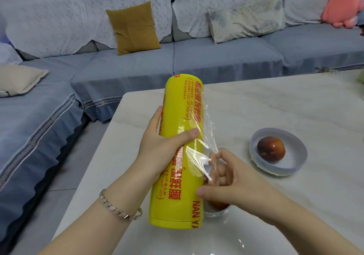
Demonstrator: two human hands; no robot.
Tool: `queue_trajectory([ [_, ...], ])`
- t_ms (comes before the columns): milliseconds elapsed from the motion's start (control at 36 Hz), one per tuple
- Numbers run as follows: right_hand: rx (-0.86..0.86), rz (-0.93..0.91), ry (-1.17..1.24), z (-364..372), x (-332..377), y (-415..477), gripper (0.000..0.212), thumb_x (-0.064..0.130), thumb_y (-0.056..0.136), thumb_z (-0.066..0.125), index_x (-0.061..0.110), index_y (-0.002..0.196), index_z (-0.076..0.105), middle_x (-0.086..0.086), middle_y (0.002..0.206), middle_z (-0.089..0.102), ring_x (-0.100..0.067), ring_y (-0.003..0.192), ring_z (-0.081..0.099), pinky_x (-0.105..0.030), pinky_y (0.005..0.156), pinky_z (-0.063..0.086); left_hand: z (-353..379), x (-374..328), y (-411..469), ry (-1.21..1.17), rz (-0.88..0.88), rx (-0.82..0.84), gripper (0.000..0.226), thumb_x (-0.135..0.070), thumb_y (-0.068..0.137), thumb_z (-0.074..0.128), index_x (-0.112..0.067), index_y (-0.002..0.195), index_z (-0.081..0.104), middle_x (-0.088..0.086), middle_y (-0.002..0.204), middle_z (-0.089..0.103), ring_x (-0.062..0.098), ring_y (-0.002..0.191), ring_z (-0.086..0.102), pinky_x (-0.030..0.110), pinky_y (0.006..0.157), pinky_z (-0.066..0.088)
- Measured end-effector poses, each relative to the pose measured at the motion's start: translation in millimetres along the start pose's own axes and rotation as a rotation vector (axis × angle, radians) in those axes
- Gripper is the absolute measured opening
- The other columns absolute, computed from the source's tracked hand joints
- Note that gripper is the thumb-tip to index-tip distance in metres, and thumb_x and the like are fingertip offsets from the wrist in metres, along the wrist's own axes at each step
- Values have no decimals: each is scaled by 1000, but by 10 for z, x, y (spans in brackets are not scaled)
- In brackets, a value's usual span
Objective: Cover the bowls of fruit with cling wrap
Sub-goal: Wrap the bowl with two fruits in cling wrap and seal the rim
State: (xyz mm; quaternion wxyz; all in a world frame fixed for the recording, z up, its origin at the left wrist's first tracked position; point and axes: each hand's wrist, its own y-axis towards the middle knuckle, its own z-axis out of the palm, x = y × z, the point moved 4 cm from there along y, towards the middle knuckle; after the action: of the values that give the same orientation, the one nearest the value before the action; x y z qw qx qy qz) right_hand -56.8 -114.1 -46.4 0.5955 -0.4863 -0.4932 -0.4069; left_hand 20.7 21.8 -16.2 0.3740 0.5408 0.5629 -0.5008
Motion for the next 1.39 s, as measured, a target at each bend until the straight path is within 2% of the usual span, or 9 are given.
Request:
queue_trajectory([
  [139,73,74,-9,22,2,-14,38,14,60,80,0,93,66,-22,94,71,-26,81,64,-48,88,49,12,-20,50,13,26,-7,97,-38,65,80,-45,142,22,-7,131,54,22,100,64,42,81,57],
  [361,-151,-142,-185,50,-65,-21,48,40,54,73,0,73,54,-23,83,57,-27,67,53,-34,66,44,-52,-28,136,21,120,-112,94,-38,65,82,-45,140,26,-10,128,55,16,101,63,40,81,56],
  [500,-154,-225,90,150,-18,10,31,10,62,81,-3,65,53,-25,96,66,-26,81,63,-32,76,51,-12,17,114,1,92,-200,110,-52,53,84,-36,143,23,-7,131,55,17,106,62,44,87,54],
  [639,-230,-253,261,-20,-108,35,34,-17,68,66,6,53,46,-5,92,75,-21,81,71,-25,63,57,17,9,119,-161,-81,73,51,-40,72,72,-17,115,60,4,96,73,17,77,72,27,58,57],
  [778,-152,-297,282,-128,-225,11,52,11,51,88,27,45,39,-4,66,61,-22,85,65,-21,71,53,62,21,134,-108,-124,323,73,-40,59,68,-36,126,39,1,107,66,21,90,68,36,70,57],
  [972,-118,-211,329,-312,-332,-101,58,-21,52,76,25,45,42,-5,67,69,-14,67,68,-20,59,54,265,85,134,-136,-132,500,59,-33,60,70,-26,117,54,-1,94,74,18,82,72,30,64,58],
  [1083,-55,-213,387,-361,-402,-149,48,23,49,89,21,57,42,-14,93,71,-22,77,67,-27,67,54,416,207,87,-230,-129,443,81,-40,48,77,-20,122,52,10,106,71,27,89,71,37,68,59],
  [1222,-411,-170,366,-564,-462,-171,61,70,46,73,12,62,65,-5,63,59,-15,62,60,-28,56,54,439,227,74,-225,-53,310,72,-39,57,80,-30,122,49,1,107,69,20,85,72,33,64,58],
  [1389,-770,-237,185,-687,-416,-284,49,22,88,54,17,43,35,-1,33,34,-12,30,33,-17,36,32,381,83,-8,-17,39,243,88,-48,52,68,-39,133,34,-9,117,59,16,93,65,27,63,57],
])
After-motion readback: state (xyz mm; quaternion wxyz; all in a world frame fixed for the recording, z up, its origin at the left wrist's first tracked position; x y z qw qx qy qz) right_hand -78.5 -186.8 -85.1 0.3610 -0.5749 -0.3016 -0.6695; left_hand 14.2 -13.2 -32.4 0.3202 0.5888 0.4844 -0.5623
